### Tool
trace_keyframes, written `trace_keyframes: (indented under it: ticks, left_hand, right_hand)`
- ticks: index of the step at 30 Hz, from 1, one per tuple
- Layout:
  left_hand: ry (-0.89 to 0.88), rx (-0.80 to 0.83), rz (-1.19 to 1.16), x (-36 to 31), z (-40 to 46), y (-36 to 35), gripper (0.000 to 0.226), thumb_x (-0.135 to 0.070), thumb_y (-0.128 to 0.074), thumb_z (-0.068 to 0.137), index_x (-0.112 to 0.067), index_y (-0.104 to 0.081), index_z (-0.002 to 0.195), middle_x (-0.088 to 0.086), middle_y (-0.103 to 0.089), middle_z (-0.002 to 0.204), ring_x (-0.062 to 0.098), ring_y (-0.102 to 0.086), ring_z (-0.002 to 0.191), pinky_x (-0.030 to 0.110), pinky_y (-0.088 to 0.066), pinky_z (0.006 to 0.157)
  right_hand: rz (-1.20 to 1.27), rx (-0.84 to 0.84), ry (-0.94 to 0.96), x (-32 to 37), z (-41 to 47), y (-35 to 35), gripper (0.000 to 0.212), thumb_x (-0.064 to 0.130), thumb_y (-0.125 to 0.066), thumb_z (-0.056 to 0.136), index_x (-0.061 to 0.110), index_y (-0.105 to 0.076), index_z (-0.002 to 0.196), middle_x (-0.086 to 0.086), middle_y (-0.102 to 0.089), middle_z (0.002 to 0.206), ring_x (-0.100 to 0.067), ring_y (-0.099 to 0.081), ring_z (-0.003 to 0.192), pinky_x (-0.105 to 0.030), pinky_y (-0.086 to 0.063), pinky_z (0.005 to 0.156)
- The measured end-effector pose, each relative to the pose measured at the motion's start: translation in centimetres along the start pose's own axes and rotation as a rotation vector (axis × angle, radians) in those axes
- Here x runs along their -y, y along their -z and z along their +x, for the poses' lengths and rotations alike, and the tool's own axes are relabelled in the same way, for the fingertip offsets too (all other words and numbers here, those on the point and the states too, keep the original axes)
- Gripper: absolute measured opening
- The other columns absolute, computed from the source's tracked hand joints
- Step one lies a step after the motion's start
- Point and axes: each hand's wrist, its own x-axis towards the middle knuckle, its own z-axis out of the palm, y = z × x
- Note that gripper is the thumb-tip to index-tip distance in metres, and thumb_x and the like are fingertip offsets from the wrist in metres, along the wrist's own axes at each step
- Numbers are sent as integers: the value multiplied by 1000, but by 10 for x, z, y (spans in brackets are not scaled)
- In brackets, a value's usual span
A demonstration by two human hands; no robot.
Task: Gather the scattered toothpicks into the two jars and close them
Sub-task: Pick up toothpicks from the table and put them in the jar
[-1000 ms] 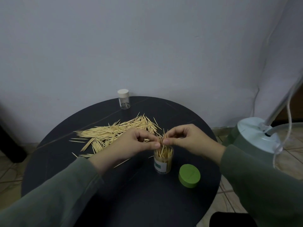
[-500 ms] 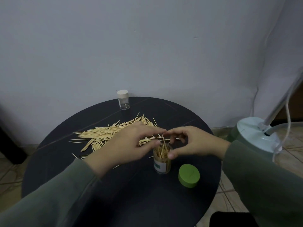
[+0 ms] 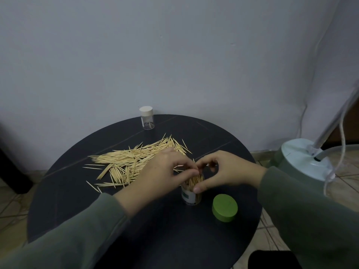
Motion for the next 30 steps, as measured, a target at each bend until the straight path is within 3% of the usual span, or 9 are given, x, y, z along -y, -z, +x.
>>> trace_keyframes:
  ticks: [2,5,10,13,16,21,25,28,30]
  left_hand:
    - [10,39,20,-1,0,-2,33,-56,-50,84,-34,-73,94,-19,-59,88,3,-45,92,24,-40,78]
    - [1,67,-18,-1,2,3,33,-53,-48,89,-33,-70,103,-18,-55,97,1,-47,98,20,-40,83]
    - [83,81,-64,9,3,20,10,-42,-64,86,-34,-71,88,-19,-64,84,-3,-57,85,19,-45,73]
    - [120,202,-132,10,2,20,18,-52,-67,76,-36,-72,83,-18,-65,83,0,-59,85,28,-51,77]
    - [110,242,-138,7,2,16,19,-52,-66,77,-35,-73,83,-16,-63,85,0,-58,87,26,-49,78]
    - [130,114,-193,3,3,14,22,-50,-61,82,-32,-71,90,-14,-61,89,0,-56,89,17,-45,76]
    - [170,152,-152,0,2,7,12,-46,-72,77,-37,-72,86,-15,-59,91,-1,-55,91,24,-48,82]
    - [271,59,-205,-1,3,5,13,-45,-69,81,-34,-71,85,-15,-61,88,-6,-53,81,19,-43,72]
    - [343,-36,-235,1,5,7,8,-39,-65,87,-32,-68,87,-15,-62,84,-9,-50,68,14,-38,62]
  right_hand:
    - [10,-9,2,0,1,-1,46,53,-79,65,40,-64,107,17,-65,105,-8,-58,96,-32,-51,79]
    - [9,-8,5,0,0,0,47,53,-80,65,36,-67,107,13,-67,104,-11,-59,95,-36,-52,82]
    - [12,3,-25,0,1,1,52,49,-81,67,38,-63,114,16,-62,110,-4,-54,99,-23,-46,79]
    - [5,3,-23,1,0,1,50,46,-81,68,37,-63,114,14,-62,108,-2,-51,83,-17,-38,67]
    - [2,3,-15,1,0,1,49,46,-81,68,37,-63,113,14,-62,108,0,-50,81,-15,-36,65]
    - [-3,12,-18,-1,2,0,49,48,-80,67,39,-61,111,19,-60,101,1,-51,81,-14,-37,65]
    - [-40,40,-55,-1,2,2,55,46,-83,65,40,-59,114,23,-57,99,7,-49,78,-13,-34,64]
    - [-183,104,-123,-1,3,5,62,40,-83,69,41,-54,123,22,-55,104,2,-45,79,-19,-35,70]
    - [-250,83,-157,-3,5,6,53,33,-78,77,42,-54,123,20,-54,102,1,-44,79,-26,-38,83]
